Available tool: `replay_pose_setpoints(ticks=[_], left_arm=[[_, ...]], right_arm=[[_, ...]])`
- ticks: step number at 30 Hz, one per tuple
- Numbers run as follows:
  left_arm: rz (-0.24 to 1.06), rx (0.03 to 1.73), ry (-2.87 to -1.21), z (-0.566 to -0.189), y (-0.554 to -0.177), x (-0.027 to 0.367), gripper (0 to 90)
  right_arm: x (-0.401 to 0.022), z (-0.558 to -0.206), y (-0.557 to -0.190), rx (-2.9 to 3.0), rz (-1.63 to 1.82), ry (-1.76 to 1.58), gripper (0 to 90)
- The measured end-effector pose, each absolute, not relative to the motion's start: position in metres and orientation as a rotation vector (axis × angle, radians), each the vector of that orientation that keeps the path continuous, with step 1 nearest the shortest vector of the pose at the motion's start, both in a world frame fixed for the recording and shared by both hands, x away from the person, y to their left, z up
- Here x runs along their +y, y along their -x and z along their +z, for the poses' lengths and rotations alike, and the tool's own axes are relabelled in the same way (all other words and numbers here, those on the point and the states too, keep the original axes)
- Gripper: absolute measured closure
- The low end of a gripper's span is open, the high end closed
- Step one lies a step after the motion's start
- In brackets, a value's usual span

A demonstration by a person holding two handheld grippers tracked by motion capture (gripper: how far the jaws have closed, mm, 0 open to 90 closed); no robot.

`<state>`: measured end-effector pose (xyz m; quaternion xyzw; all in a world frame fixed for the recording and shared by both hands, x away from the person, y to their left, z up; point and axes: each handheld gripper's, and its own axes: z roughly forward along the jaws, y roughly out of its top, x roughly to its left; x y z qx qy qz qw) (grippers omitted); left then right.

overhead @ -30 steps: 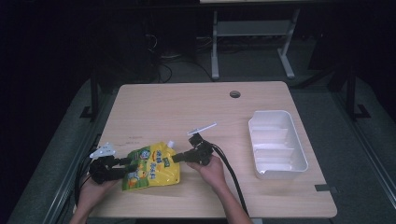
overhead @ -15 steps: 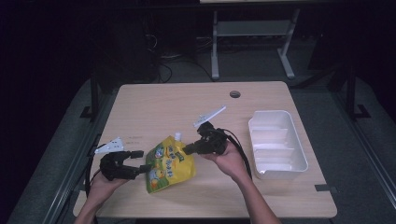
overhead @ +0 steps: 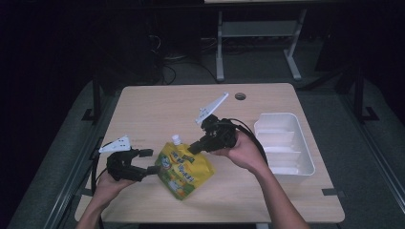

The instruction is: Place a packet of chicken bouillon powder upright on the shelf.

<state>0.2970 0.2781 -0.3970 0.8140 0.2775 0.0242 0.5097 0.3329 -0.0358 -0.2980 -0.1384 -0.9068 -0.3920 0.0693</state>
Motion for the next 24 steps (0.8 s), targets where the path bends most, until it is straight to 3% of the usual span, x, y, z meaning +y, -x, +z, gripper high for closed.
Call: replay_pose_setpoints(ticks=[7,10,13,20,24], left_arm=[[0.002,0.588,-1.978,-0.389,-0.305,0.259,20.7],[-0.092,0.544,-1.983,-0.390,-0.308,0.253,26.4],[-0.165,0.470,-2.007,-0.392,-0.307,0.245,39.3],[-0.181,0.418,-2.048,-0.394,-0.305,0.245,71.4],[-0.196,0.390,-2.042,-0.395,-0.303,0.247,80.6]], right_arm=[[-0.027,-0.281,-0.320,-2.801,-1.112,0.275,90.0],[-0.021,-0.279,-0.318,-2.813,-1.097,0.243,90.0],[-0.018,-0.279,-0.320,-2.812,-1.098,0.239,90.0],[-0.014,-0.281,-0.323,-2.832,-1.088,0.256,90.0],[-0.013,-0.283,-0.329,-2.828,-1.083,0.289,89.0]])
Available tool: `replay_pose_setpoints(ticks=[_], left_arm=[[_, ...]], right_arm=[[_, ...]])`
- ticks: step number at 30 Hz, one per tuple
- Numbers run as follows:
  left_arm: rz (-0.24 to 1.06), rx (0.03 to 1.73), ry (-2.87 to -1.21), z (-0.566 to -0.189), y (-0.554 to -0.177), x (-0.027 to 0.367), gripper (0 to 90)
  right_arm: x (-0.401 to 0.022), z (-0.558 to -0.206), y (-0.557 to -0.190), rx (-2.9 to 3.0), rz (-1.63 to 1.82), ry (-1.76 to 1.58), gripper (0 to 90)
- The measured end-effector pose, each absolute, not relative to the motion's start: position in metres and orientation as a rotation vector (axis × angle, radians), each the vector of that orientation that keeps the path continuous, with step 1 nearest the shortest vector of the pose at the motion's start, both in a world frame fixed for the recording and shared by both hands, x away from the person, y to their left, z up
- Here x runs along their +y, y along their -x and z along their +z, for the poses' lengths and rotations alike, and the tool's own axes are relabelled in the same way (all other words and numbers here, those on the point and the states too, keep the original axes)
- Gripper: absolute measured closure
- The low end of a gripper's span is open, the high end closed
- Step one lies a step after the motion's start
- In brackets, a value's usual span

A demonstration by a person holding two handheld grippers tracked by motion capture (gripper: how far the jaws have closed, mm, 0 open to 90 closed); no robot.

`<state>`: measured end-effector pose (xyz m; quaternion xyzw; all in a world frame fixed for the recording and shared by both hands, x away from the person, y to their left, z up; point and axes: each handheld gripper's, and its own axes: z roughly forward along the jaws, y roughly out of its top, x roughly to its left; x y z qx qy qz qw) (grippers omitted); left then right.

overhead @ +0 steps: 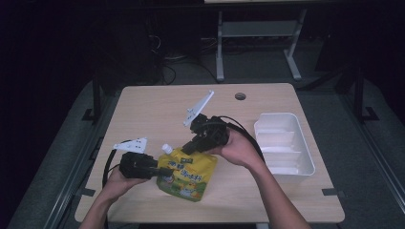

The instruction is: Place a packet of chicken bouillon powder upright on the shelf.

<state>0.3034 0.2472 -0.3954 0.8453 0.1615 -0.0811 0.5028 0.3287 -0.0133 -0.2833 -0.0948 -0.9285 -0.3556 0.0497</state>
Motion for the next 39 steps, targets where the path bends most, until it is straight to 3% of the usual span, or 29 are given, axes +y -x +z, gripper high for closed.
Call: replay_pose_setpoints(ticks=[5,17,24,32,39], left_arm=[[-0.185,0.356,-2.048,-0.395,-0.299,0.249,84.3],[-0.164,0.397,-2.010,-0.404,-0.292,0.266,86.9],[-0.132,0.427,-2.008,-0.404,-0.291,0.274,86.8],[-0.117,0.447,-2.007,-0.405,-0.290,0.279,86.8],[-0.111,0.457,-2.014,-0.406,-0.291,0.280,86.5]], right_arm=[[-0.013,-0.286,-0.332,-2.814,-1.102,0.312,84.3],[-0.032,-0.303,-0.329,-2.722,-1.296,0.475,44.4],[-0.033,-0.315,-0.321,-2.680,-1.355,0.515,30.9],[-0.038,-0.345,-0.321,-2.635,-1.408,0.624,28.8],[-0.034,-0.367,-0.320,-2.583,-1.441,0.632,41.5]])
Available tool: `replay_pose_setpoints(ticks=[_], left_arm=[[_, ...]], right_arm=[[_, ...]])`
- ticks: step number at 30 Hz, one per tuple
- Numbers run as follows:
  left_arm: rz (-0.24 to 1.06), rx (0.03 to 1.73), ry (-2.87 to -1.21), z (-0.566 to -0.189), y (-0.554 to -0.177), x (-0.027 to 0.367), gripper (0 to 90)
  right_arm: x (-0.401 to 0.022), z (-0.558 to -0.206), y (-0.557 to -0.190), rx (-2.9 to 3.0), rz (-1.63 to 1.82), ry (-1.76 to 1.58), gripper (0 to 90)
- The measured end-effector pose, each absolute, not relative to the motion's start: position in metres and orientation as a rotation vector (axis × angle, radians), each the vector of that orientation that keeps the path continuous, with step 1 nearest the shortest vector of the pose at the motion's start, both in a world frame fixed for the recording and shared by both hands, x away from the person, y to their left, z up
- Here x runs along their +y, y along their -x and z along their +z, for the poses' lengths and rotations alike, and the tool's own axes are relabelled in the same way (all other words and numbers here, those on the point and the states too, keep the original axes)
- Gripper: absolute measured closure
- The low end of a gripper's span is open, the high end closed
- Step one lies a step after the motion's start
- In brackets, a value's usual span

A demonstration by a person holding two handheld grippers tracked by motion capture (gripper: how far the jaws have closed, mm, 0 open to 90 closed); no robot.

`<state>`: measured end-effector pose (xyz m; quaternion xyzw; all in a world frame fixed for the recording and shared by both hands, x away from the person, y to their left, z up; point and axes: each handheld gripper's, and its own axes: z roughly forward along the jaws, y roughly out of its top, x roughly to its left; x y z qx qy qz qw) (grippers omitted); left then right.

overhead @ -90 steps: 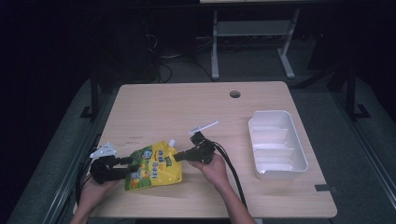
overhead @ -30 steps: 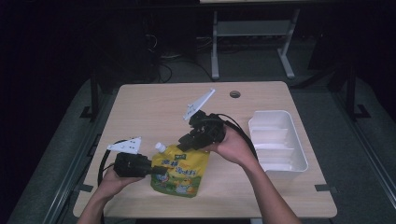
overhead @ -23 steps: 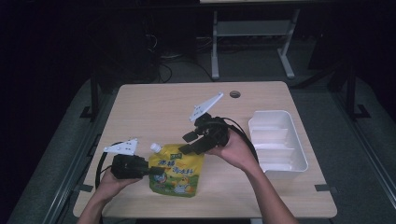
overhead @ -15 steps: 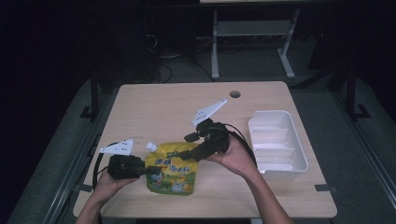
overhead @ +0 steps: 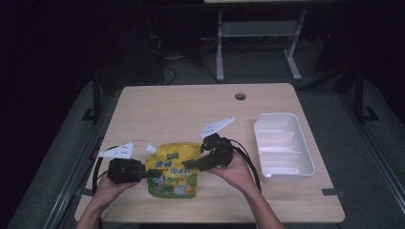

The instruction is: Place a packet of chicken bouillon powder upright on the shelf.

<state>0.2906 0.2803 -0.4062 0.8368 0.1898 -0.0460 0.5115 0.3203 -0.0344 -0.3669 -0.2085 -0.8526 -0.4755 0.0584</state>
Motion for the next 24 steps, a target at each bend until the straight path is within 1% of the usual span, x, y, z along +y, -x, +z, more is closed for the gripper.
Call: replay_pose_setpoints(ticks=[4,5,6,7,8,9,10,15,16,17,24], left_arm=[[-0.109,0.458,-2.014,-0.406,-0.290,0.280,86.5],[-0.109,0.458,-2.014,-0.406,-0.290,0.280,86.5],[-0.108,0.460,-2.015,-0.406,-0.290,0.280,86.5],[-0.108,0.460,-2.015,-0.406,-0.290,0.280,86.5],[-0.110,0.462,-2.016,-0.406,-0.290,0.280,86.4],[-0.110,0.462,-2.016,-0.406,-0.290,0.280,86.4],[-0.111,0.463,-2.016,-0.406,-0.290,0.280,86.4],[-0.107,0.467,-2.022,-0.407,-0.290,0.281,86.3],[-0.107,0.467,-2.022,-0.407,-0.290,0.281,86.2],[-0.107,0.467,-2.023,-0.407,-0.290,0.281,86.2],[-0.104,0.472,-2.025,-0.407,-0.290,0.281,85.7]], right_arm=[[-0.029,-0.374,-0.320,-2.569,-1.432,0.616,49.6],[-0.029,-0.374,-0.320,-2.569,-1.432,0.616,49.6],[-0.025,-0.378,-0.320,-2.559,-1.431,0.602,53.6],[-0.025,-0.378,-0.320,-2.559,-1.431,0.602,53.6],[-0.022,-0.380,-0.319,-2.554,-1.427,0.593,56.8],[-0.022,-0.380,-0.319,-2.554,-1.427,0.593,56.8],[-0.018,-0.382,-0.319,-2.550,-1.424,0.584,59.8],[-0.015,-0.385,-0.320,-2.518,-1.434,0.576,65.4],[-0.015,-0.385,-0.320,-2.518,-1.434,0.576,65.4],[-0.015,-0.386,-0.321,-2.510,-1.438,0.570,69.2],[-0.016,-0.387,-0.321,-2.494,-1.445,0.562,76.0]])
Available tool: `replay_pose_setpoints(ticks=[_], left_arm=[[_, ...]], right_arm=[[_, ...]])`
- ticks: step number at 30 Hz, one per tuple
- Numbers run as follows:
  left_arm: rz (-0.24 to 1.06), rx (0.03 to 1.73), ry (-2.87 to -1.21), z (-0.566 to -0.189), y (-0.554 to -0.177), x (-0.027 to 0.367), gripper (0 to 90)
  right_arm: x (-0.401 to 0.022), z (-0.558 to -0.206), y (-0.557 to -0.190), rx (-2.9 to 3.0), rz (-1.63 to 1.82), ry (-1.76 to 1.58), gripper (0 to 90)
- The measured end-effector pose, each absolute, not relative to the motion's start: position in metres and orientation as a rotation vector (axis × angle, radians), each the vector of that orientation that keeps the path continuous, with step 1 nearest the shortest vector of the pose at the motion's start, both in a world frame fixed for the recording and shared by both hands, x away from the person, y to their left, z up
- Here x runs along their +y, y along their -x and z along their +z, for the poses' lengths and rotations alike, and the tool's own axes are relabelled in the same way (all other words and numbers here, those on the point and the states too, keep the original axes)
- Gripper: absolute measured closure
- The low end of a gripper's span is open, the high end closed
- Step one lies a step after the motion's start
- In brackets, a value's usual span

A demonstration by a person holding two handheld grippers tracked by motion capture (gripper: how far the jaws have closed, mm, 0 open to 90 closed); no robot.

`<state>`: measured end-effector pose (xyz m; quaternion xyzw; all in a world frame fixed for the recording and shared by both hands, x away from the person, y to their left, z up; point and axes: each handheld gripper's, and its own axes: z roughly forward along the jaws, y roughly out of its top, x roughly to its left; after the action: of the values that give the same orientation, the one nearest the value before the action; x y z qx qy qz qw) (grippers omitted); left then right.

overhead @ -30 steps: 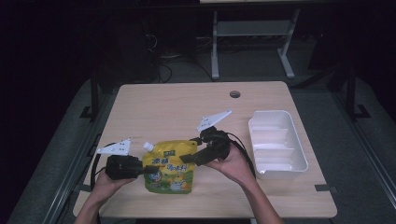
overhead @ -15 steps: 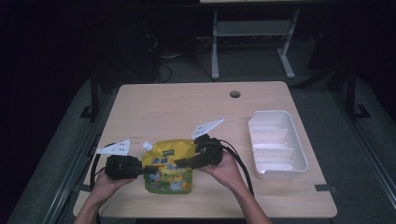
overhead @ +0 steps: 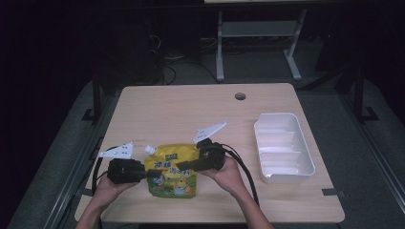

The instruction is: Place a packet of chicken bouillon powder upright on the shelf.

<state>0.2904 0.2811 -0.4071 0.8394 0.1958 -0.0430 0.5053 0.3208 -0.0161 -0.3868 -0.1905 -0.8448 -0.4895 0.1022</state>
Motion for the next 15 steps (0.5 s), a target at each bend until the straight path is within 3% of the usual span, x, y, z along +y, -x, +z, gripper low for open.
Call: replay_pose_setpoints(ticks=[10,15], left_arm=[[-0.102,0.485,-2.029,-0.4080,-0.2906,0.2819,81.6],[-0.096,0.483,-2.032,-0.4059,-0.2900,0.2822,74.6]], right_arm=[[-0.0153,-0.3874,-0.3226,-2.461,-1.439,0.535,83.9],[-0.0162,-0.3852,-0.3214,-2.462,-1.442,0.510,86.6]])
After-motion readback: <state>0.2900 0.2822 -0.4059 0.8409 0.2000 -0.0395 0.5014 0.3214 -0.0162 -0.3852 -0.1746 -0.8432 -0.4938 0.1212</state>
